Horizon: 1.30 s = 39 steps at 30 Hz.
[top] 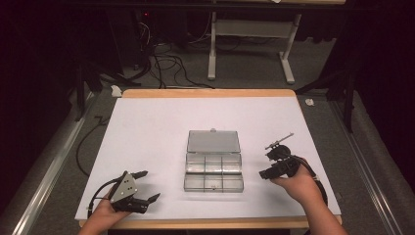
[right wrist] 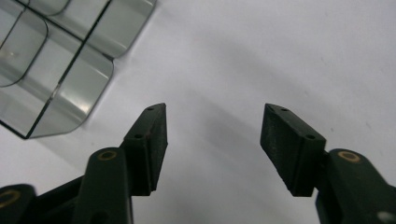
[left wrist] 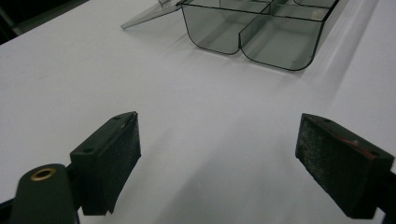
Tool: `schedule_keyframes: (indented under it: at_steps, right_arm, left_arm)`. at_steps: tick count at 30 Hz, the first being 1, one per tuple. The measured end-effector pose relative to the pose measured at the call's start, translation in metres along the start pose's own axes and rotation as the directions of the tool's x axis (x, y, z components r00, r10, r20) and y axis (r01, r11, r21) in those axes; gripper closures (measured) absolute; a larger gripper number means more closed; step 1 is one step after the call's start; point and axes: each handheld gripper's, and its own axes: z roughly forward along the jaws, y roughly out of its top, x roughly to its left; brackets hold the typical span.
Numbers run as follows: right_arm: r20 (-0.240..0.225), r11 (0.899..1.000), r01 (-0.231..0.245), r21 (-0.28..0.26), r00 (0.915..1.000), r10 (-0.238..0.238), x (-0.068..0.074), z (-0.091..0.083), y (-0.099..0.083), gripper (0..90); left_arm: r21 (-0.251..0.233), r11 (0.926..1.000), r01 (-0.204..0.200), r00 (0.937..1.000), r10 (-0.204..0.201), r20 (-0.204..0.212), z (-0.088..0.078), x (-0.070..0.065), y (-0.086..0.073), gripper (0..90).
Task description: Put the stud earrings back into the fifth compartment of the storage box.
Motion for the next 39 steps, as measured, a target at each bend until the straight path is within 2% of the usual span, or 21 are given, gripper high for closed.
schedule_keyframes:
  at_steps: [3,6,8,11,15,17,18,19,20,22,25,26,29,36,39]
  right_arm:
    - [-0.002,0.999,0.0,-0.054,1.0,0.0,0.003,0.005,-0.005,38.4]
    - [0.005,0.99,0.022,-0.137,0.9997,-0.022,0.007,0.01,-0.013,37.7]
    - [0.007,0.983,0.017,-0.185,0.9999,-0.015,0.009,0.013,-0.02,37.0]
    - [0.017,0.965,0.01,-0.261,0.9998,-0.006,0.008,0.016,-0.031,36.7]
    - [0.041,0.934,-0.004,-0.357,0.999,0.02,0.008,0.02,-0.049,35.4]
    - [0.054,0.899,-0.017,-0.437,0.9975,0.045,0.009,0.025,-0.061,36.2]
    - [0.062,0.888,-0.019,-0.459,0.9967,0.053,0.01,0.029,-0.069,38.6]
    - [0.062,0.901,-0.025,-0.433,0.9965,0.057,0.009,0.032,-0.07,34.4]
    - [0.059,0.901,-0.025,-0.433,0.9967,0.056,0.007,0.032,-0.07,31.7]
    - [0.051,0.889,-0.051,-0.455,0.9952,0.084,0.005,0.033,-0.072,33.4]
    - [0.014,0.892,-0.085,-0.443,0.9947,0.102,0.003,0.038,-0.07,31.4]
    - [0.005,0.89,-0.08,-0.449,0.9957,0.092,0.003,0.038,-0.068,31.2]
    - [0.033,0.886,-0.041,-0.462,0.9975,0.063,0.006,0.036,-0.068,29.0]
    - [0.035,0.88,-0.059,-0.472,0.9958,0.085,0.004,0.033,-0.072,28.2]
    - [0.056,0.875,-0.06,-0.481,0.9935,0.099,0.005,0.032,-0.071,26.8]
  left_arm:
    - [0.0,1.0,-0.001,1.0,0.001,-0.001,0.0,0.0,0.0,14.7]
    - [0.0,1.0,0.002,1.0,-0.002,0.001,0.0,0.0,0.0,14.7]
    - [0.001,1.0,0.005,1.0,-0.005,0.001,0.0,0.001,0.0,14.7]
    - [0.001,1.0,0.005,1.0,-0.005,0.001,0.0,0.001,0.0,14.8]
    - [0.0,1.0,0.002,1.0,-0.002,-0.003,0.0,0.0,0.0,14.8]
    - [-0.001,1.0,-0.001,1.0,0.001,-0.007,0.0,0.0,0.0,14.8]
    - [0.0,1.0,0.0,1.0,0.0,-0.009,0.0,0.0,0.0,14.8]
    - [0.0,1.0,0.0,0.9999,0.0,-0.012,0.0,0.0,0.0,14.8]
    - [0.0,1.0,0.0,0.9999,0.0,-0.015,0.0,0.0,0.0,14.8]
    - [-0.012,0.9997,0.021,0.9993,-0.021,-0.03,-0.001,0.001,0.0,14.1]
    - [-0.02,0.9982,0.057,0.9974,-0.058,-0.043,-0.002,0.004,-0.001,14.5]
    - [-0.014,0.9985,0.054,0.9975,-0.054,-0.046,-0.001,0.003,-0.001,14.5]
    - [0.007,0.9996,0.026,0.9979,-0.025,-0.06,0.001,0.0,0.0,14.5]
    - [-0.008,0.9995,0.031,0.9983,-0.032,-0.048,-0.001,0.001,0.0,14.5]
    - [-0.009,0.9996,0.026,0.999,-0.026,-0.036,-0.001,0.001,0.0,14.6]
